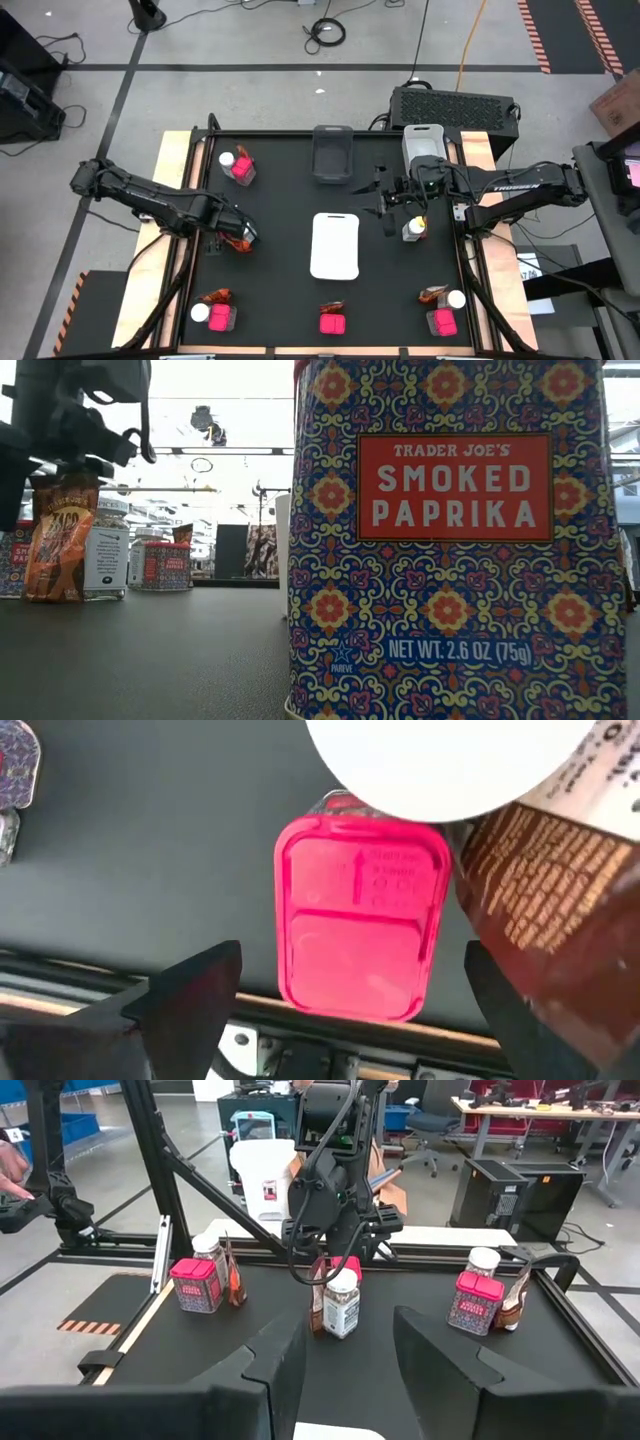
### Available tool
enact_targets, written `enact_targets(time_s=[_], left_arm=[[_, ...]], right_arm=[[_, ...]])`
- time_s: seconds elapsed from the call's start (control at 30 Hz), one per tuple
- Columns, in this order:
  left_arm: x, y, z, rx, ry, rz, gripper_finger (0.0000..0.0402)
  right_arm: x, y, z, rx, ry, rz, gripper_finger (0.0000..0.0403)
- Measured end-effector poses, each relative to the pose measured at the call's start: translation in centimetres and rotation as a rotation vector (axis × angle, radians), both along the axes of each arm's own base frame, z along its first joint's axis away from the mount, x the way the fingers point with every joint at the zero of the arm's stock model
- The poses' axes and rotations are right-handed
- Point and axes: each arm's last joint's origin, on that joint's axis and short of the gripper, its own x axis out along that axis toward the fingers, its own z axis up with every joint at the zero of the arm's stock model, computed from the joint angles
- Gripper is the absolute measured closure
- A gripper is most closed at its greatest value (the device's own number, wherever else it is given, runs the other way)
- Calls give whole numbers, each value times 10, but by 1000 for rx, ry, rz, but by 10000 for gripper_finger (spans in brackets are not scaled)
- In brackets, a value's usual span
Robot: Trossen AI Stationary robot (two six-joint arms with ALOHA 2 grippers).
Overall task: Sort spices by type
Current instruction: Put the red seasoning can into the black bin
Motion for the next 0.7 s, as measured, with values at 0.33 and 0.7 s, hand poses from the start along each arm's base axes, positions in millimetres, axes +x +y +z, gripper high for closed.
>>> enact_targets(time_s=[0.33, 0.7], left_arm=[[-2, 0, -11, -7, 4, 2, 18], [-3, 0, -11, -9, 11, 4, 82]], right_arm=[[0, 0, -2, 0, 21, 0, 257], [-1, 0, -3, -3, 32, 0, 257]])
